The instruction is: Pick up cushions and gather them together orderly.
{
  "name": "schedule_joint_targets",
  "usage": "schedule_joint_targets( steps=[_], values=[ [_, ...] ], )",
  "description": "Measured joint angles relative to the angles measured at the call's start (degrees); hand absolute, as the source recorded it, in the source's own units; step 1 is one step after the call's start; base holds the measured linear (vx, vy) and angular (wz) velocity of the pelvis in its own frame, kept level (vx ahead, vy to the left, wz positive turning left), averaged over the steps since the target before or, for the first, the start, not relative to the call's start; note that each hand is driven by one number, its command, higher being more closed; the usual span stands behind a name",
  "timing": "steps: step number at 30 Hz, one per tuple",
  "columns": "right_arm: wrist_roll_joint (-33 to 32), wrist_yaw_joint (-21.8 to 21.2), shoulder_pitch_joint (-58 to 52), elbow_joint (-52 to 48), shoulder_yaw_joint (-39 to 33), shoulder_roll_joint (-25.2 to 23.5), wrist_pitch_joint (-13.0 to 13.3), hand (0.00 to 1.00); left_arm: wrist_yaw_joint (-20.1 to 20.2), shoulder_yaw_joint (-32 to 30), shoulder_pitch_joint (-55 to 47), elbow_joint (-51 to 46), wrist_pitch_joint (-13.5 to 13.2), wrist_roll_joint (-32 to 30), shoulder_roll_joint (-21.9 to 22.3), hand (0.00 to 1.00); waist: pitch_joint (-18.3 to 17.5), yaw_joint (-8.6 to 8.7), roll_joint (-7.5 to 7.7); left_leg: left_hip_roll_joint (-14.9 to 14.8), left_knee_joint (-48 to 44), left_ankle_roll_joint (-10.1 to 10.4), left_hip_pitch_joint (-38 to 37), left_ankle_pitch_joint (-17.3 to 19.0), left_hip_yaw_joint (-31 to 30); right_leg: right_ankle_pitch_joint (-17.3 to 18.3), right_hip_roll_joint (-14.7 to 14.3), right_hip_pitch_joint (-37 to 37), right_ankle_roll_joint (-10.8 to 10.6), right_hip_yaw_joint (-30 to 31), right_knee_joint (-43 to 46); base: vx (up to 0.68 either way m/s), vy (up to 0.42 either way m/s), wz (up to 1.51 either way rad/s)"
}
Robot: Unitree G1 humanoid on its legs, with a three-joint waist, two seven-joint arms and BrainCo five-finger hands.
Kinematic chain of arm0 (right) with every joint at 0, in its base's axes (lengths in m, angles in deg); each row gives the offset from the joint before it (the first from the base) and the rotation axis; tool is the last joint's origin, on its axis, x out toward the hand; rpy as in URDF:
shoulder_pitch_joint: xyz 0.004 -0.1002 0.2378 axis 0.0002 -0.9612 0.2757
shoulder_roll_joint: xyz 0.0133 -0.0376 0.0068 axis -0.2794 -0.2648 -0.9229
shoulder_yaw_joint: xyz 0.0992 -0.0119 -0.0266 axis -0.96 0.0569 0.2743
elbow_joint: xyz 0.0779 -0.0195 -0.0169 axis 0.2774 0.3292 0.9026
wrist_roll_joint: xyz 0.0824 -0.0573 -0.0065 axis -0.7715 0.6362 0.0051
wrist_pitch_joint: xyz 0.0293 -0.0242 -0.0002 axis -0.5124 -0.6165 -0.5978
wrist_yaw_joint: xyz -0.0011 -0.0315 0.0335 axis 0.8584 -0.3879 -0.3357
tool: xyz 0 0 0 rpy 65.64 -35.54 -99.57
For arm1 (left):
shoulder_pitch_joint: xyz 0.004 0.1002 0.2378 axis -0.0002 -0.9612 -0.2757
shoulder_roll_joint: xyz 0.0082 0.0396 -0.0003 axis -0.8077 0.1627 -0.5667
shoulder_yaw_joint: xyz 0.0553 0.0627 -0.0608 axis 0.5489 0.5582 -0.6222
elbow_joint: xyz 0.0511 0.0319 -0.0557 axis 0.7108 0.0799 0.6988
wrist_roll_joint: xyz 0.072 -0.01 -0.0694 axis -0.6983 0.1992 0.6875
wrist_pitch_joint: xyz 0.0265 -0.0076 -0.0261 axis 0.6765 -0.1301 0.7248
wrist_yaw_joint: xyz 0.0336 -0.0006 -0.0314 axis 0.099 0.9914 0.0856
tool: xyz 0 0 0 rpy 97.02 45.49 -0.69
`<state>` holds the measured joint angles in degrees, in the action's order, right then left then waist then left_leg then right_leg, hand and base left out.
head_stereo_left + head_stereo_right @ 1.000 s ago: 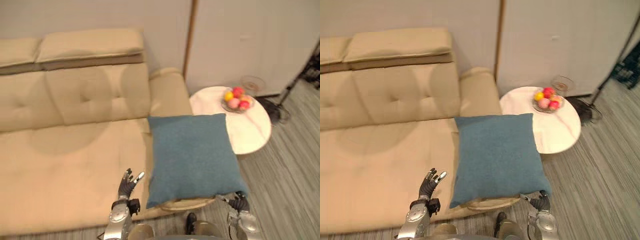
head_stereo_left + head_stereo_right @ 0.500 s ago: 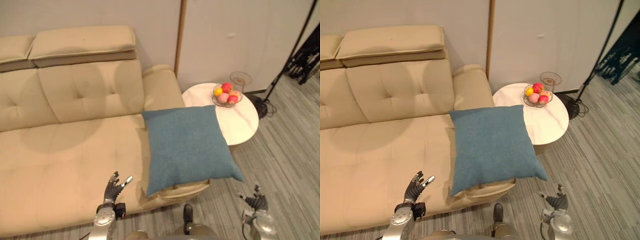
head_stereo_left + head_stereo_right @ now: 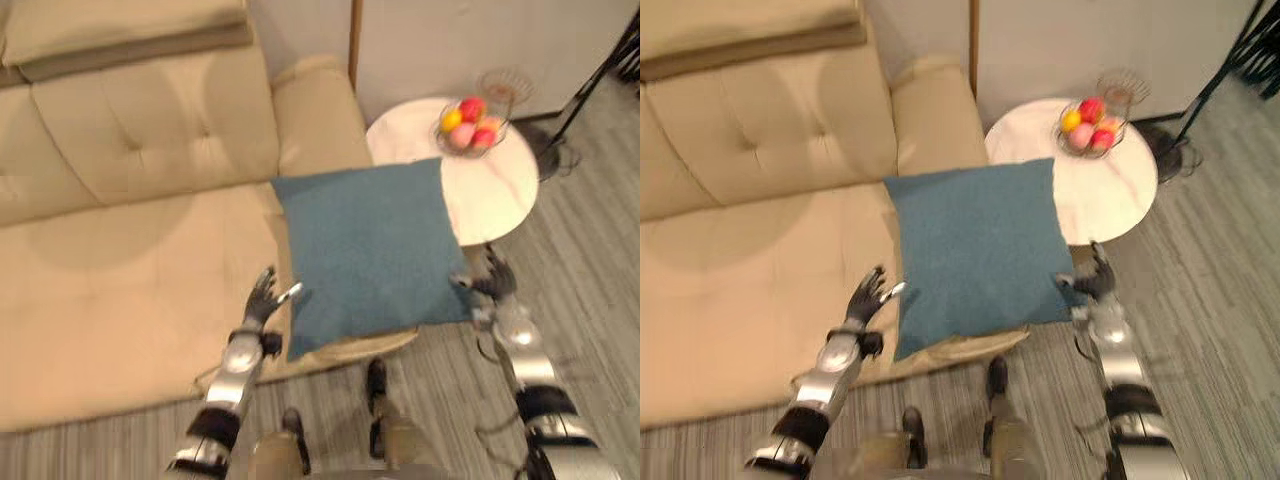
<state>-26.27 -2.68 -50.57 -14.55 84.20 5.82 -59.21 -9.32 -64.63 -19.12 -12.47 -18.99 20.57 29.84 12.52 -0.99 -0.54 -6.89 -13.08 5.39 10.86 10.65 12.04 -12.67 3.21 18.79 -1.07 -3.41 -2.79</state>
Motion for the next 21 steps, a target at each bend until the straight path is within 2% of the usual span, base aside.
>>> schedule_joint_targets(
  steps=[3,4,8,10,14,18,21],
  values=[
    [-1.96,0.37,6.50,2.84,2.07,-0.16,0.02,0.00,-1.99,0.45,7.12,2.69,-0.11,1.37,0.39,0.00,2.87,0.10,-0.14,0.03,-1.75,0.00,2.98,0.00,-1.05,0.00,0.43,2.65,0.00,-0.63,1.84,-0.07,0.026,0.17],
    [-3.04,1.27,9.49,4.28,2.38,-0.12,0.03,1.00,-3.01,0.61,11.31,5.45,-0.19,2.51,0.40,1.00,3.38,0.40,-0.20,0.33,-2.63,-0.13,5.47,-0.08,-1.31,0.00,0.94,4.92,0.00,-0.88,2.81,-0.09,0.035,0.11],
    [-4.75,3.02,15.63,8.41,3.27,-0.43,-0.04,1.00,-5.57,1.09,19.90,10.10,-0.57,4.78,0.85,1.00,7.35,1.00,-0.41,0.85,-4.51,-0.19,7.11,-0.11,-1.66,-0.20,1.61,6.01,-0.05,-0.72,3.56,-0.09,0.020,0.06],
    [-5.73,4.06,17.12,8.53,4.37,-0.63,-0.02,1.00,-6.66,1.03,21.85,10.65,-0.86,6.19,0.38,1.00,7.52,1.65,-0.42,0.81,-5.47,-0.26,8.86,-0.07,-1.95,-0.51,1.60,7.26,0.18,-0.76,3.78,-0.10,-0.023,0.04],
    [-7.40,4.98,17.41,6.62,6.15,-0.50,0.06,1.00,-8.66,1.04,23.27,10.04,-1.18,8.40,-1.21,1.00,7.87,1.67,-0.59,-0.19,-5.96,-0.29,9.27,0.00,-1.55,-0.81,0.79,7.70,0.49,-0.07,3.75,-0.05,-0.056,-0.09],
    [-8.27,5.10,12.45,-4.78,8.00,-0.44,0.01,1.00,-9.69,1.08,22.63,4.70,-1.16,8.96,-2.28,1.00,7.98,1.63,-0.76,-1.07,-5.82,-0.24,8.85,0.01,-0.82,-0.98,-0.13,7.70,0.73,0.56,3.48,0.00,-0.047,-0.13],
    [-8.44,5.06,5.49,-13.63,10.06,-0.99,0.00,1.00,-9.74,1.18,18.37,-4.25,-1.21,8.80,-3.49,1.00,7.95,1.62,-0.81,-1.18,-4.90,-0.03,7.08,-0.12,-0.55,-1.15,-0.69,6.15,1.00,0.54,2.53,0.05,-0.028,-0.06]
  ],
)
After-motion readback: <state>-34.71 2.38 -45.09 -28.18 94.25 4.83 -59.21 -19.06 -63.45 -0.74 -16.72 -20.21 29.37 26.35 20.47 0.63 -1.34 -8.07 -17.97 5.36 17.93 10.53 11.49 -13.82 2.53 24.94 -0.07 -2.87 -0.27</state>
